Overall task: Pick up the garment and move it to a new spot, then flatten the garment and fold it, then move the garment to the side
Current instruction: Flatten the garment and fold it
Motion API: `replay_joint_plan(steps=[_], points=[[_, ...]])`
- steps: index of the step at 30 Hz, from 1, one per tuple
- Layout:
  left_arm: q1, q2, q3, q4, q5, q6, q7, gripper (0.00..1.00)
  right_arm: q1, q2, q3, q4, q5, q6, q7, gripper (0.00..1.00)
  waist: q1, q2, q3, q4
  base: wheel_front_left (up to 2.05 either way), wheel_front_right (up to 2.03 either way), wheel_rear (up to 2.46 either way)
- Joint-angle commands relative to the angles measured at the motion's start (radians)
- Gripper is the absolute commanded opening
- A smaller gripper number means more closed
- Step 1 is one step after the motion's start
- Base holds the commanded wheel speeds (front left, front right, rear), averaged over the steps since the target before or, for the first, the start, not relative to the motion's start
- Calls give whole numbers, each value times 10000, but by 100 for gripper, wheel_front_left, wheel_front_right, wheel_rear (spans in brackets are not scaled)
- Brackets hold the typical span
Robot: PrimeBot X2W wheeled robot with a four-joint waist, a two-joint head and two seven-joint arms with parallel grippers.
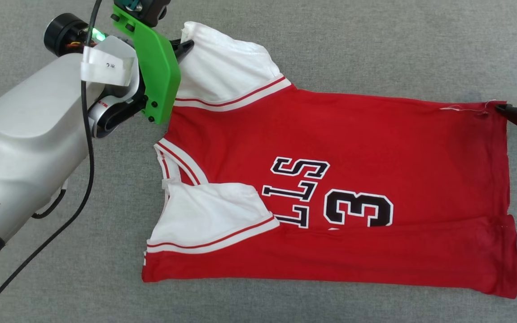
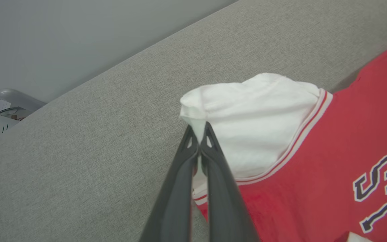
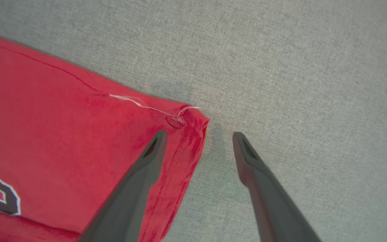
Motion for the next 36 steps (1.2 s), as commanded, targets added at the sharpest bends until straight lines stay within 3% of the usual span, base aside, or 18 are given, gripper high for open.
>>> replay_joint_plan(steps=[1, 14, 15, 28, 36], points=[[219, -49, 9, -44, 68, -28, -143, 0, -179, 115, 31, 281, -84, -7, 48, 100, 0, 65, 173, 141, 0, 0, 0], [422, -197, 3, 92, 79, -29, -808, 0, 478, 1135, 953, 2520, -291, -7, -1108, 100, 0, 65, 408, 191, 0, 0, 0], [450, -185, 2, 110, 62, -29, -817, 0, 473, 1139, 1021, 2569, -297, -7, -1317, 0, 0, 65, 385, 167, 0, 0, 0], [1568, -166, -10, 434, 44, -29, -1473, 0, 800, 716, 1304, 2173, -201, -7, -5297, 0, 0, 65, -1238, -46, 0, 0, 0], [3023, 192, -14, -63, 395, 238, -1960, 0, 2374, 463, 1357, 1423, -84, -7, -6683, 0, 0, 65, -2388, -60, 0, 0, 0]])
